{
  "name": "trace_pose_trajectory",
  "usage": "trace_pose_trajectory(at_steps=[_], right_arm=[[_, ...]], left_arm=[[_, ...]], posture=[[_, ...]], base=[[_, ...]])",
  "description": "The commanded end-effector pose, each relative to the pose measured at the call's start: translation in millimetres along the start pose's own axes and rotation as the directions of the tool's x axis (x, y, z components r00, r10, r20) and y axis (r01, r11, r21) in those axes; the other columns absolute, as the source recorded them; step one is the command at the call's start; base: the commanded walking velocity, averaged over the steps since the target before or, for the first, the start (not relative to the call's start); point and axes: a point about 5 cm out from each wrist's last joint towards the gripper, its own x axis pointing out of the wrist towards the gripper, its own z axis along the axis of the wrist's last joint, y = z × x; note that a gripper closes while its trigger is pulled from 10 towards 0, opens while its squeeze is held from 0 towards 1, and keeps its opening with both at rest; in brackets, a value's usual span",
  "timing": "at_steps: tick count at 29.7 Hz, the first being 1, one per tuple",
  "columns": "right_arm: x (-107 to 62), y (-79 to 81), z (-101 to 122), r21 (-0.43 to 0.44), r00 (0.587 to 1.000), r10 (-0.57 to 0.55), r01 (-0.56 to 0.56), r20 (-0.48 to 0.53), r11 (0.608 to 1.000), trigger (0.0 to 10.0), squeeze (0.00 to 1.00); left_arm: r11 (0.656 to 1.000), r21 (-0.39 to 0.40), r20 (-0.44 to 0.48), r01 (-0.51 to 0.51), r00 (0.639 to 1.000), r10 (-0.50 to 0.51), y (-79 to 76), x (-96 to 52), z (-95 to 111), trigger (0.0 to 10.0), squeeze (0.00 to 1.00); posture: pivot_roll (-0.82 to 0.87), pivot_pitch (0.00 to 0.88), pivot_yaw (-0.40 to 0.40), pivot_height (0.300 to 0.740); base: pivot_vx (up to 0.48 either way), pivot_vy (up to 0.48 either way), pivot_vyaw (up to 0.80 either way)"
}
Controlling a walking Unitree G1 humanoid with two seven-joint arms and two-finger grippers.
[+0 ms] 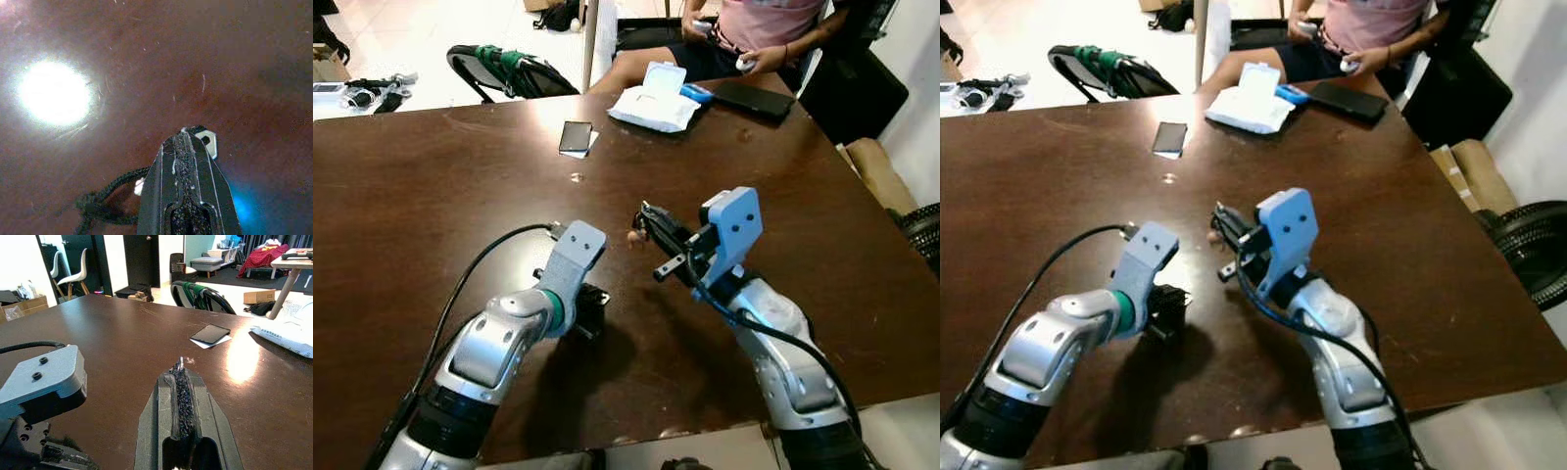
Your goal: Hang keys on a hook
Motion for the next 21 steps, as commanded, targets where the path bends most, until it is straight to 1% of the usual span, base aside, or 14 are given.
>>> trace_pose_trajectory(at_steps=[1,5,8,9,10,11,13,15,16,17,18,19,20,21], right_arm=[[0.1,3.2,0,-0.002,1.0,0.012,-0.012,-0.002,1.0,10.0,0.0],[0.3,2.8,0,-0.002,1.0,0.012,-0.012,-0.001,1.0,10.0,0.0],[0.5,2.0,1,-0.004,1.0,0.011,-0.011,-0.001,1.0,10.0,0.0],[0.7,1.5,1,-0.004,1.0,0.011,-0.011,0.0,1.0,10.0,0.0],[0.7,1.5,1,-0.004,1.0,0.011,-0.011,0.0,1.0,10.0,0.0],[0.9,1.3,1,-0.005,1.0,0.011,-0.011,0.001,1.0,10.0,0.0],[1.9,0.9,2,-0.005,1.0,0.009,-0.009,0.006,1.0,10.0,0.0],[1.9,0.9,2,-0.005,1.0,0.009,-0.009,0.006,1.0,10.0,0.0],[2.1,0.8,3,-0.005,1.0,0.008,-0.008,0.009,1.0,10.0,0.0],[2.3,1.3,3,-0.001,1.0,0.002,-0.002,0.013,1.0,10.0,0.0],[2.3,1.3,3,-0.001,1.0,0.002,-0.002,0.013,1.0,10.0,0.0],[2.2,2.4,3,0.004,1.0,-0.004,0.004,0.016,1.0,10.0,0.0],[2.2,2.4,3,0.004,1.0,-0.004,0.004,0.016,1.0,10.0,0.0],[1.9,3.6,3,0.008,1.0,-0.008,0.007,0.019,1.0,10.0,0.0]], left_arm=[[1.0,-0.024,-0.083,0.005,0.997,-0.007,0.6,0.8,-19,0.0,0.0],[1.0,-0.025,-0.078,0.005,0.997,-0.007,0.8,-0.4,-18,0.0,0.0],[1.0,-0.025,-0.014,0.003,1.0,-0.003,0.6,-4.2,-10,0.0,0.0],[1.0,0.006,0.077,-0.01,0.997,0.01,0.3,-8.4,3,0.0,0.0],[1.0,0.006,0.077,-0.01,0.997,0.01,0.3,-8.4,3,0.0,0.0],[0.998,0.062,0.198,-0.03,0.98,0.017,-1.0,-14.4,18,0.0,0.0],[0.963,0.192,0.498,-0.19,0.864,0.072,-3.4,-35.9,57,0.0,0.0],[0.963,0.192,0.498,-0.19,0.864,0.072,-3.4,-35.9,57,0.0,0.0],[0.944,0.212,0.579,-0.255,0.81,0.089,-4.1,-45.0,68,10.0,0.0],[0.915,0.218,0.654,-0.34,0.747,0.122,-1.9,-55.8,78,10.0,0.0],[0.915,0.218,0.654,-0.34,0.747,0.122,-1.9,-55.8,78,10.0,0.0],[0.895,0.203,0.701,-0.398,0.697,0.151,1.2,-64.6,86,10.0,0.0],[0.895,0.203,0.701,-0.398,0.697,0.151,1.2,-64.6,86,10.0,0.0],[0.877,0.187,0.735,-0.443,0.655,0.175,3.9,-71.7,91,10.0,0.0]], posture=[[0.08,0.097,0.153,0.74],[0.08,0.099,0.151,0.74],[0.08,0.1,0.147,0.74],[0.08,0.1,0.144,0.74],[0.08,0.1,0.144,0.74],[0.08,0.099,0.142,0.74],[0.07,0.095,0.132,0.74],[0.07,0.095,0.132,0.74],[0.07,0.093,0.13,0.74],[0.06,0.084,0.122,0.74],[0.06,0.084,0.122,0.74],[0.06,0.081,0.12,0.74],[0.06,0.081,0.12,0.74],[0.06,0.08,0.119,0.74]], base=[[0.0,0.0,0.0],[0.0,0.0,0.0],[0.0,0.0,0.0],[0.0,0.0,0.0],[0.0,0.0,0.0],[0.0,0.0,0.0],[0.0,0.0,0.0],[0.0,0.0,0.0],[0.0,0.0,0.0],[0.0,0.0,0.0],[0.0,0.0,0.0],[0.0,0.0,0.0],[0.0,0.0,0.0],[0.0,0.0,0.0]])
